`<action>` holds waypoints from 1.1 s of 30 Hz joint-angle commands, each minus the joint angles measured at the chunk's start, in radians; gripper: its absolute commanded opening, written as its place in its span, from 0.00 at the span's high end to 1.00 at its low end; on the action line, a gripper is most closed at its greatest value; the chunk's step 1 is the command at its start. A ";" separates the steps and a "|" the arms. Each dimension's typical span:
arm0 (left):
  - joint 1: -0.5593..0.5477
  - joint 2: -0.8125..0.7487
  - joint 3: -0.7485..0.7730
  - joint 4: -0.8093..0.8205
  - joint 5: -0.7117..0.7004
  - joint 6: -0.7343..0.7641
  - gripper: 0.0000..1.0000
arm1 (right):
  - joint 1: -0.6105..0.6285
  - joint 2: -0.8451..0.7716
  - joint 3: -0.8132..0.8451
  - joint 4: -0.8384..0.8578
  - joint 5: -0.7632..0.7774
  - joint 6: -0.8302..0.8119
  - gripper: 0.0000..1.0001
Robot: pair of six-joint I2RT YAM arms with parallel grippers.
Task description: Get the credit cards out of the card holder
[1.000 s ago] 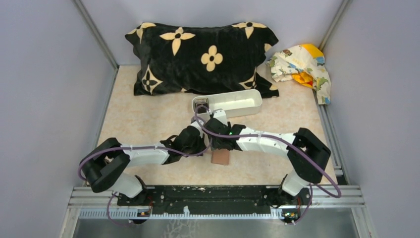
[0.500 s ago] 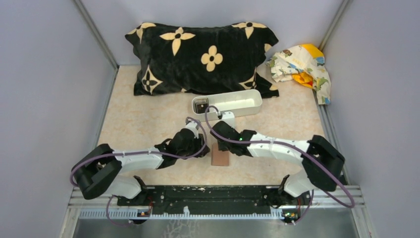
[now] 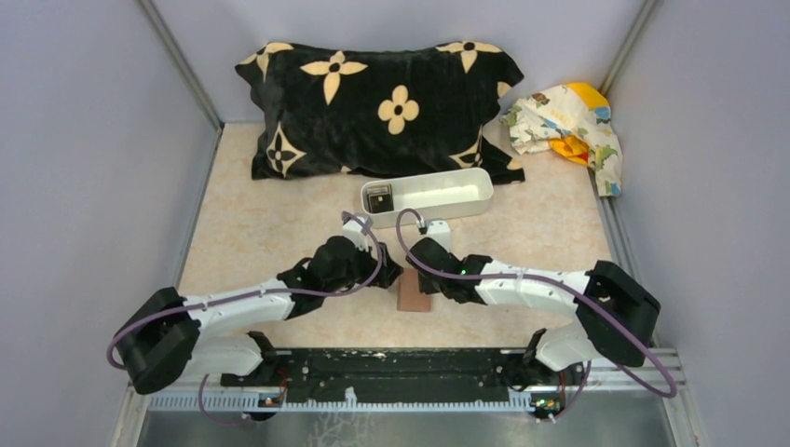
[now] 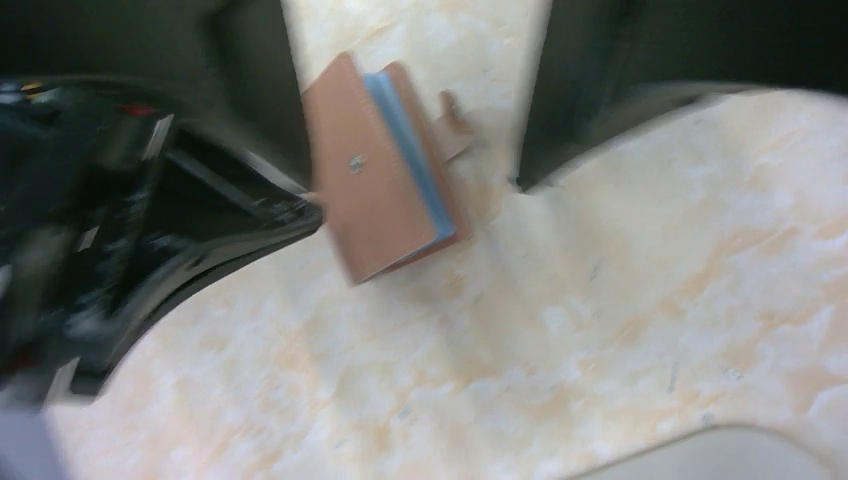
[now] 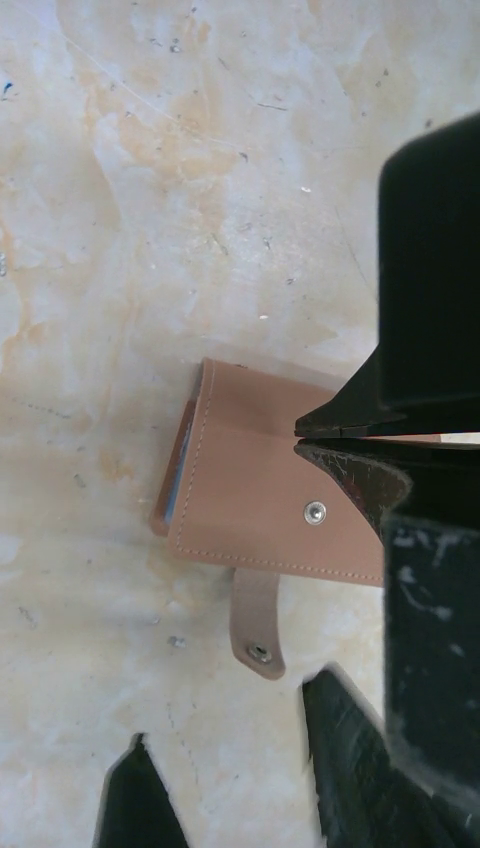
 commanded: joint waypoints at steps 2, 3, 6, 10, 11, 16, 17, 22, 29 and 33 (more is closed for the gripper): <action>-0.002 -0.013 0.085 0.037 0.131 0.040 0.65 | 0.004 -0.051 -0.013 0.037 0.013 0.027 1.00; -0.001 0.002 0.090 0.049 0.154 0.031 0.80 | 0.005 -0.057 -0.016 0.033 0.015 0.026 1.00; -0.001 0.067 0.094 0.092 0.173 0.013 1.00 | 0.004 -0.077 -0.027 0.019 0.025 0.030 1.00; -0.001 0.155 0.108 0.123 0.198 -0.011 1.00 | 0.003 -0.115 -0.048 0.008 0.037 0.040 1.00; -0.002 0.169 0.109 0.128 0.200 -0.018 1.00 | 0.003 -0.125 -0.053 0.004 0.040 0.041 1.00; -0.001 0.182 0.087 0.099 0.141 -0.018 1.00 | -0.001 -0.148 -0.069 -0.014 0.047 0.041 1.00; -0.002 0.171 0.074 0.094 0.126 -0.011 1.00 | -0.002 -0.150 -0.071 -0.016 0.047 0.041 1.00; -0.001 0.150 0.040 0.065 0.106 0.001 1.00 | -0.002 -0.155 -0.083 -0.015 0.044 0.045 1.00; -0.002 0.192 0.024 0.087 0.117 -0.019 1.00 | -0.004 -0.154 -0.081 -0.017 0.044 0.046 1.00; -0.001 0.216 0.027 0.093 0.117 -0.023 1.00 | -0.004 -0.154 -0.079 -0.022 0.044 0.045 1.00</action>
